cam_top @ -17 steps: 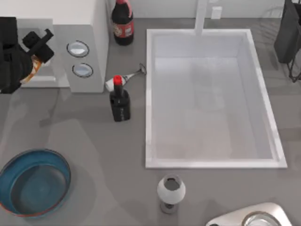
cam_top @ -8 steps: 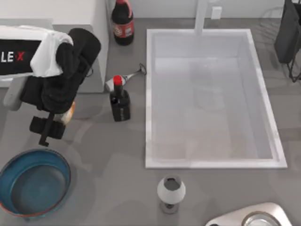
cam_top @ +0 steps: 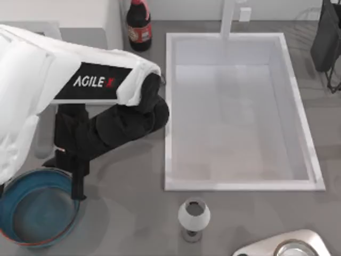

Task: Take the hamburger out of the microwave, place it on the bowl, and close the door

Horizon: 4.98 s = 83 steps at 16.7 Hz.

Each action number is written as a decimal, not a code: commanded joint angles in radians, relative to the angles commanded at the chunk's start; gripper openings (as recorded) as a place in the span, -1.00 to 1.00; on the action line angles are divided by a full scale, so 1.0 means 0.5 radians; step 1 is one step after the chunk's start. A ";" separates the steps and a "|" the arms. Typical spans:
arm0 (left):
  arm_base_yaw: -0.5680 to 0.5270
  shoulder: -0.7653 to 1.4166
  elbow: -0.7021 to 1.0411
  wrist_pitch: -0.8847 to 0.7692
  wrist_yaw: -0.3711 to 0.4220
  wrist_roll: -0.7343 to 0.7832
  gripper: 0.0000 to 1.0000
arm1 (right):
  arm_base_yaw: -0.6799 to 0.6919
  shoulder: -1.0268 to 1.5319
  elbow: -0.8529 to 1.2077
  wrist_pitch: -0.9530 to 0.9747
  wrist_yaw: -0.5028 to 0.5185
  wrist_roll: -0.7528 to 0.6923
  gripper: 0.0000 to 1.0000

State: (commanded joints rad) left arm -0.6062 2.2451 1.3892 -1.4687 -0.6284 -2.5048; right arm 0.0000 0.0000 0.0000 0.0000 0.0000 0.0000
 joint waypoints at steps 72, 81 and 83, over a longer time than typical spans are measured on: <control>0.019 -0.004 -0.366 -0.200 -0.287 -0.563 1.00 | 0.000 0.000 0.000 0.000 0.000 0.000 1.00; 0.445 -1.509 -1.022 0.608 0.316 1.114 1.00 | 0.000 0.000 0.000 0.000 0.000 0.000 1.00; 0.563 -1.944 -1.238 0.884 0.475 1.688 1.00 | 0.000 0.000 0.000 0.000 0.000 0.000 1.00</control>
State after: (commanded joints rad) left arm -0.3248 1.2731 0.7701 -1.0266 -0.3910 -1.6611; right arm 0.0000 0.0000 0.0000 0.0000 0.0000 0.0000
